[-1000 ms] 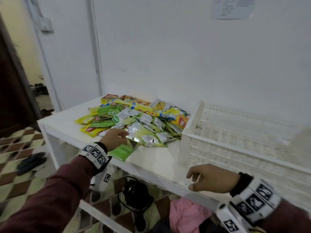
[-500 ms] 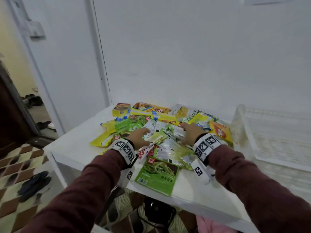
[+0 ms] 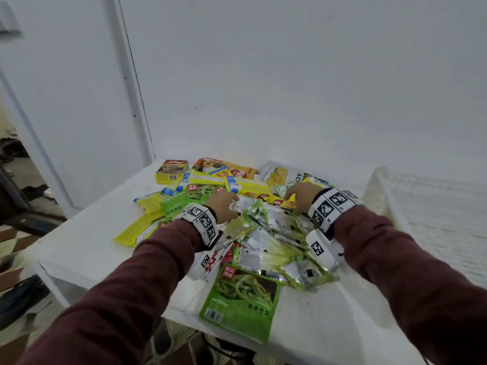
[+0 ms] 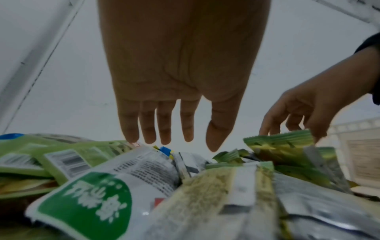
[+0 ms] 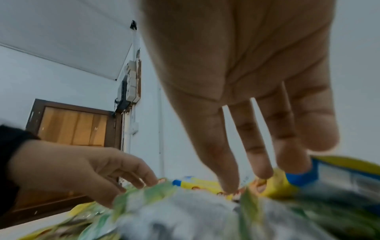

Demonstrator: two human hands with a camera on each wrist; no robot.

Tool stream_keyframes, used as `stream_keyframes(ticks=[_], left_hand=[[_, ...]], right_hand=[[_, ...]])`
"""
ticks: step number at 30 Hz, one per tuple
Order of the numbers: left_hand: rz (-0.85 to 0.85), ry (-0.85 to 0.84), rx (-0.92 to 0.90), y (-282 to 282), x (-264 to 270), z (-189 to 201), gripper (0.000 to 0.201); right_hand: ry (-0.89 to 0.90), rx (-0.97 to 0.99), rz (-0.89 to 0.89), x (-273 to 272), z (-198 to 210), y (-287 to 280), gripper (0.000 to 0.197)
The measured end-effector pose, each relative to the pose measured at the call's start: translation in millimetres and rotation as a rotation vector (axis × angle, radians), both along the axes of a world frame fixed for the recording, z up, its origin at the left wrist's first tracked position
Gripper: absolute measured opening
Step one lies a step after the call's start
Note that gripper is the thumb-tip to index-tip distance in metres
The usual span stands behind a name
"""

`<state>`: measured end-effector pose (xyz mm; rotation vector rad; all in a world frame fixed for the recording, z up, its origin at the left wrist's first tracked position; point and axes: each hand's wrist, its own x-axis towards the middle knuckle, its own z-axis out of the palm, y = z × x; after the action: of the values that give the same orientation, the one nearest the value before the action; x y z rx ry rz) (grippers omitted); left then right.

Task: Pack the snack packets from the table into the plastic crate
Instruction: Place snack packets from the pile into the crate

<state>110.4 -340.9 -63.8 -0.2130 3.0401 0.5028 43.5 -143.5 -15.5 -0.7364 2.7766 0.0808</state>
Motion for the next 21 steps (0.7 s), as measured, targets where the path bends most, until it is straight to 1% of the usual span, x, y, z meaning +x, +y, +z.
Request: stream_keyframes(ticks=[2,4,7,9,12,13,14,16,17,18,21], left_hand=[[-0.008,0.005,-0.051,-1,-12,4,0.046],[-0.025,0.008,-0.078,-3,-26,9,0.044],[-0.047,-0.061,-0.105,-6,-47,13,0.047],[-0.048,-0.121,-0.13,-8,-61,12,0.049],[-0.02,-0.184,-0.124,-11,-79,6,0.049],[-0.003,-0.191,-0.143,-11,-86,3,0.049],[0.016,-0.188,-0.181,-11,-91,1,0.049],[0.052,-0.188,-0.283,-8,-101,1,0.051],[0.064,-0.2,-0.329,-5,-105,3,0.052],[0.079,-0.212,-0.364,-3,-110,5,0.052],[0.11,-0.223,-0.394,-3,-124,9,0.05]], right_hand=[[0.033,-0.072,-0.024,-18,5,0,0.046],[0.068,-0.128,-0.056,-40,7,2,0.044],[0.059,-0.119,-0.08,-73,2,6,0.044],[0.033,-0.066,-0.059,-93,-1,6,0.047],[-0.055,0.097,-0.025,-122,-17,2,0.052],[-0.077,0.154,-0.022,-135,-28,0,0.054],[-0.064,0.206,-0.015,-157,-47,0,0.058],[-0.035,0.312,-0.007,-197,-76,-3,0.077],[-0.035,0.313,0.001,-218,-92,-6,0.082],[-0.046,0.313,0.015,-235,-102,-9,0.083],[-0.005,0.388,0.028,-222,-96,-14,0.079]])
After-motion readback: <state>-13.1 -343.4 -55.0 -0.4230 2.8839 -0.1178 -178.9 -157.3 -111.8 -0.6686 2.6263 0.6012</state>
